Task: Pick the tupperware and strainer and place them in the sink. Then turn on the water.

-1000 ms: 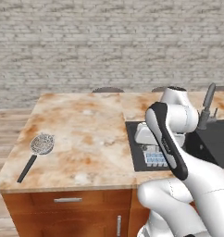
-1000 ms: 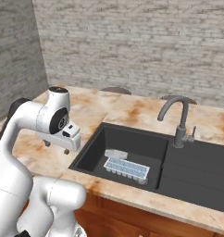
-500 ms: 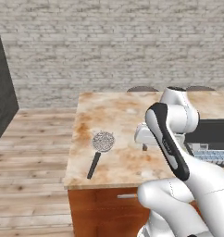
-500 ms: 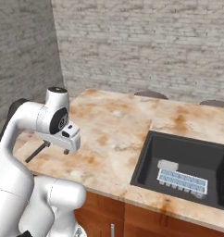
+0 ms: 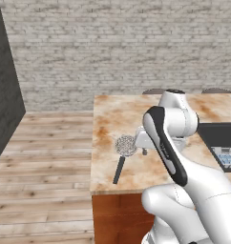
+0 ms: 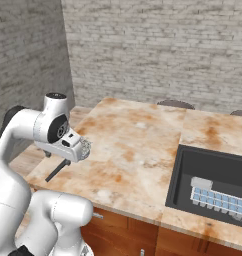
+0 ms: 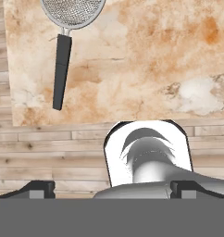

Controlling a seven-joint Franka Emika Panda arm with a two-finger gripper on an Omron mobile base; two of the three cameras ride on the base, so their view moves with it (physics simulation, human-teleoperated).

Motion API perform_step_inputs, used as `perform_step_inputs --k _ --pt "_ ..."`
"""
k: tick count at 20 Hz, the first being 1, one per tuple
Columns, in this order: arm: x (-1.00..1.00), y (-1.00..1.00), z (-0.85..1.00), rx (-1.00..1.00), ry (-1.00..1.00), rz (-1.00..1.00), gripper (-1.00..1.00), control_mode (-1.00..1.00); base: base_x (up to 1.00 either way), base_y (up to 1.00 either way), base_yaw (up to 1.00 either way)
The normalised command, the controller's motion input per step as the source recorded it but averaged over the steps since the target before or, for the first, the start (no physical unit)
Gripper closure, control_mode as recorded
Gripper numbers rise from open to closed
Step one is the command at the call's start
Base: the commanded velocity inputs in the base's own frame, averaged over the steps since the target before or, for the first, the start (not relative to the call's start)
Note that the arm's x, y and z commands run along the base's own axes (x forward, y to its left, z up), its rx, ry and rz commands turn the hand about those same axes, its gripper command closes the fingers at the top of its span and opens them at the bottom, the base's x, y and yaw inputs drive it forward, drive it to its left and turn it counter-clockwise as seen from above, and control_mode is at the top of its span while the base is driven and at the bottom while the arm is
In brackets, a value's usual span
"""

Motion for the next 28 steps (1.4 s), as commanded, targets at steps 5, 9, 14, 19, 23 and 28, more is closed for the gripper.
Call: perform_step_inputs --k 5,9,14,19,23,28 --pt "0.27 0.91 -0.07 0.00 0.10 0.00 -1.00 -1.00 0.00 0.00 0.00" --pt "0.47 0.82 -0.07 0.00 0.10 0.00 -1.00 -1.00 0.00 0.00 0.00" --pt "0.46 0.24 -0.15 -0.01 0.02 0.00 -1.00 -1.00 0.00 0.00 0.00" --pt "0.57 0.00 -0.13 -0.01 -0.18 0.00 -1.00 -1.00 0.00 0.00 0.00" --pt "0.04 -0.02 0.00 0.00 -0.27 0.02 -1.00 -1.00 0.00 0.00 0.00" --pt "-0.06 0.00 -0.02 0.00 -0.38 0.07 -1.00 -1.00 0.00 0.00 0.00"
